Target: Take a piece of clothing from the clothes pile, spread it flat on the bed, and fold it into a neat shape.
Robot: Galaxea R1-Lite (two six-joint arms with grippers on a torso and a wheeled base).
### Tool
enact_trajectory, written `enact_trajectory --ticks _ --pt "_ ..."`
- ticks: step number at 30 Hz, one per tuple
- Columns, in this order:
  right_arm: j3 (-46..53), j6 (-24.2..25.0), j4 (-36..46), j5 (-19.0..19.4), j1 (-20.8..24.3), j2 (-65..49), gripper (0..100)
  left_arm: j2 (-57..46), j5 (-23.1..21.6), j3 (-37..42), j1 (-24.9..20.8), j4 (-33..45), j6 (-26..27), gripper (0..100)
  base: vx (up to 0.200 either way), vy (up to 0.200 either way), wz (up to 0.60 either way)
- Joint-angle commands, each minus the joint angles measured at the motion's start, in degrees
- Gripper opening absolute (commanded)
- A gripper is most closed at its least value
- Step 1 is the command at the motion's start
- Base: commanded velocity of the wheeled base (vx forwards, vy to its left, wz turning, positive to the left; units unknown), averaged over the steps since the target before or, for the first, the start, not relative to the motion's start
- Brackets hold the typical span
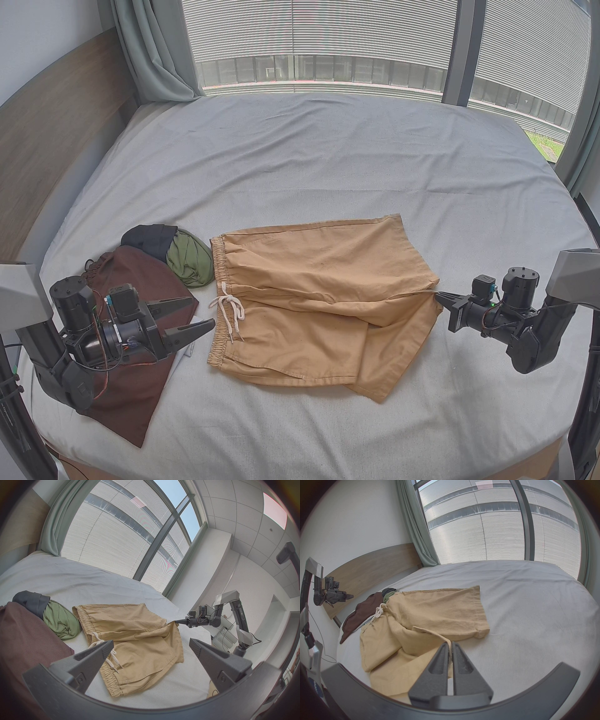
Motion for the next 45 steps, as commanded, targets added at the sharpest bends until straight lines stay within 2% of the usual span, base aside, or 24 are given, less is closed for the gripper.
enact_trajectory --ticks 1,16,30,31,45 --pt "-2.29 -0.11 -1.07 0.01 -0.86 2.77 0 0.29 -0.01 -0.08 0.01 -0.03 0.01 100 0.0 0.0 0.0" --pt "-9.93 2.09 -3.18 -0.16 -0.24 6.02 0 0.91 -0.01 -0.17 -0.08 -0.03 0.1 100 0.0 0.0 0.0" --pt "-9.67 2.26 -4.06 0.01 0.11 6.28 0 1.08 -0.01 -0.17 -0.25 -0.03 0.1 100 0.0 0.0 0.0" --pt "-9.58 2.35 -4.06 0.01 0.11 6.28 100 1.08 -0.01 -0.17 -0.25 -0.03 0.1 100 0.0 0.0 0.0" --pt "4.39 1.74 -3.71 0.45 1.07 -1.19 100 1.0 -0.01 -0.17 -0.25 -0.03 0.27 100 0.0 0.0 0.0"
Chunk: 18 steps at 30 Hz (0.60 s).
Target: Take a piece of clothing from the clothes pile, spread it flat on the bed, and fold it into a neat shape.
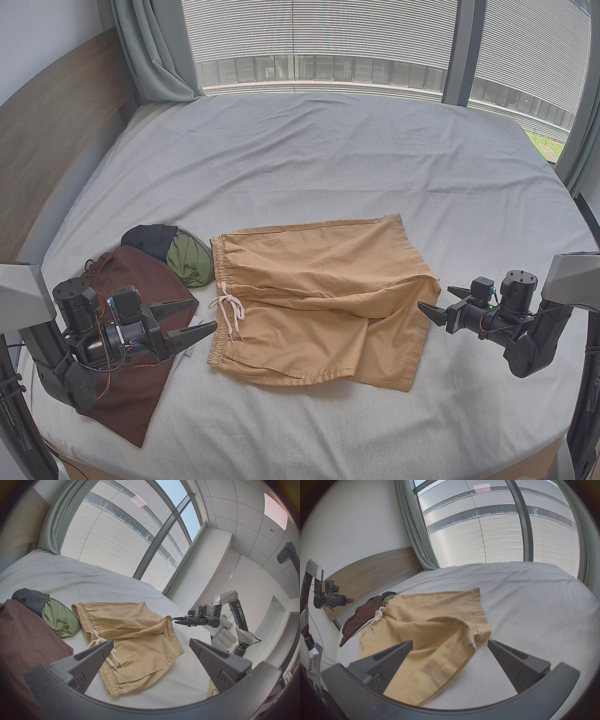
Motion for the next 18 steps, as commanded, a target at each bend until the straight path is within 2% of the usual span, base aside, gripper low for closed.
enact_trajectory --ticks 1,10,14,18 --pt "5.93 -0.19 0.18 0.1 0.85 -3.36 100 0.07 -0.01 0.07 0.02 -0.03 0.05 100 0.0 0.0 0.0" --pt "13.75 -0.01 -0.08 1.59 2.26 -4.42 100 -0.1 -0.01 0.07 0.19 -0.03 0.05 100 0.0 0.0 0.0" --pt "17.79 -0.19 -0.26 4.85 2.26 -5.3 100 0.16 -0.01 0.07 0.19 -0.03 0.05 100 0.0 0.0 0.0" --pt "19.9 -0.1 -1.05 5.46 2.34 -5.47 100 0.95 -0.09 0.16 0.45 -0.03 0.14 100 0.0 0.0 0.0"
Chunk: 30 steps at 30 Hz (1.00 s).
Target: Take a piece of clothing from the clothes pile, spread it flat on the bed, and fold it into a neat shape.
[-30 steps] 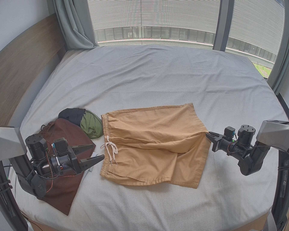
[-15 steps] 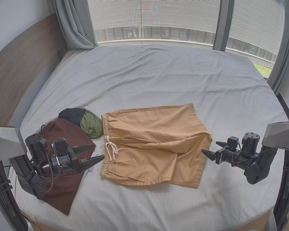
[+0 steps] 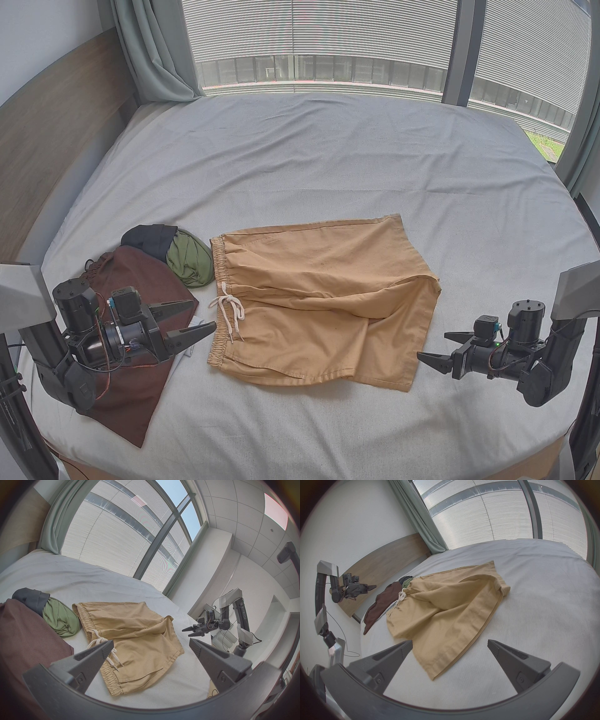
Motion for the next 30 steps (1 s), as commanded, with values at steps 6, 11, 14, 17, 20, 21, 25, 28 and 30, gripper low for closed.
enact_trajectory --ticks 6,11,14,17,20,21,25,28,30 --pt "3.48 0.51 -0.8 0.91 1.34 1.08 100 2.71 0.04 -0.1 0.27 -0.03 2.58 100 0.0 0.0 0.0" --pt "3.3 0.95 -0.8 2.06 1.52 3.1 100 2.89 0.04 -0.27 0.36 -0.03 3.55 100 0.0 0.0 0.0" --pt "3.48 1.13 -0.98 2.94 1.43 5.13 100 2.8 0.04 -0.19 0.36 -0.03 3.72 100 0.0 0.0 0.0" --pt "3.48 1.39 -3.79 3.29 1.43 7.41 100 2.98 -0.13 -0.1 0.36 -0.03 4.34 100 0.0 0.0 0.0" --pt "3.21 2.53 -6.43 3.29 1.52 9.78 100 3.07 -0.48 -0.01 0.36 -0.03 5.48 100 0.0 0.0 0.0" --pt "3.04 3.23 -6.43 3.29 1.61 10.22 100 3.15 -0.75 -0.01 0.36 -0.03 5.74 100 0.0 0.0 0.0" --pt "2.86 4.82 -6.43 3.99 2.22 10.84 100 3.24 -0.84 -0.01 0.36 -0.03 6.01 100 0.0 0.0 0.0" --pt "2.78 5.7 -6.52 6.01 2.4 11.72 100 3.24 -0.92 -0.01 0.36 -0.03 6.09 100 0.0 0.0 0.0" --pt "2.34 6.66 -6.43 6.1 2.84 11.89 100 3.24 -0.92 -0.01 0.36 -0.03 6.09 100 0.0 0.0 0.0"
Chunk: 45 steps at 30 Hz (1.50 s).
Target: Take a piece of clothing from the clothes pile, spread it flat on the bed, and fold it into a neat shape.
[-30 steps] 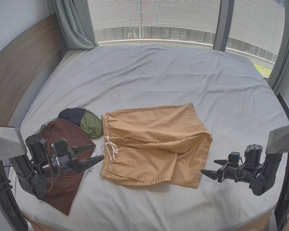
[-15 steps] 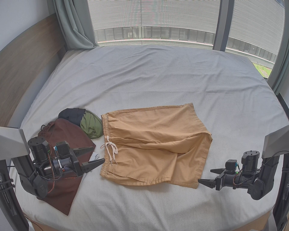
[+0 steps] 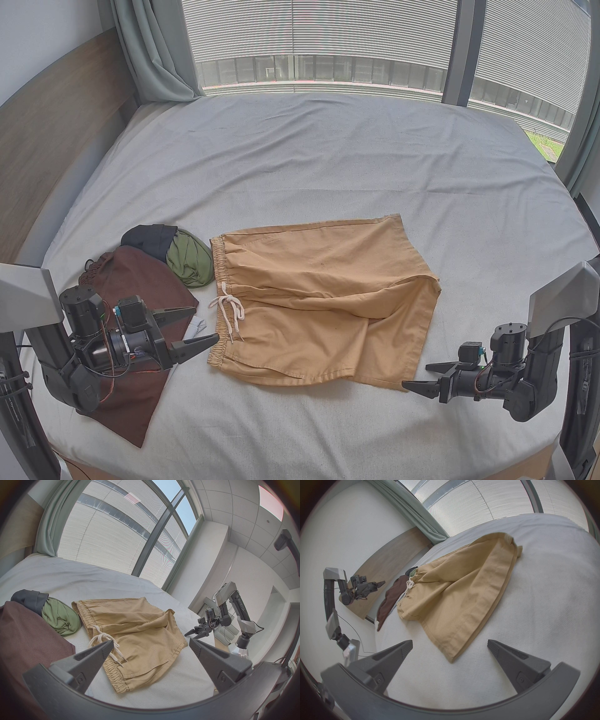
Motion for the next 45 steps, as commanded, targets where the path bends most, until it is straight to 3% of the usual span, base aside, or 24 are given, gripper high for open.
enact_trajectory --ticks 1,6,19,24,33,34,45 --pt "-0.56 1.35 0.01 0.49 0.83 1.96 100 0.22 0.02 0.0 0.01 -0.01 -0.01 100 0.0 0.0 0.0" --pt "-0.91 4.25 0.01 0.4 2.68 2.84 100 0.13 0.02 0.0 0.01 -0.01 -0.01 100 0.0 0.0 0.0" --pt "-3.37 5.66 0.01 0.4 3.12 7.15 100 0.13 0.02 0.0 0.01 -0.01 -0.01 100 0.0 0.0 0.0" --pt "-4.77 9.35 -0.08 0.67 4.88 7.32 100 0.13 0.02 0.0 0.01 -0.01 -0.01 100 0.0 0.0 0.0" --pt "-5.21 9.53 -0.08 0.67 4.79 7.15 100 0.13 0.02 0.0 0.01 -0.01 -0.01 100 0.0 0.0 0.0" --pt "-5.21 9.53 -0.08 0.67 4.7 7.15 0 0.13 0.11 0.0 0.01 -0.01 -0.01 100 0.0 0.0 0.0" --pt "-5.13 9.44 -0.08 0.49 4.17 5.83 0 1.28 0.11 0.0 0.01 -0.01 0.07 100 0.0 0.0 0.0"
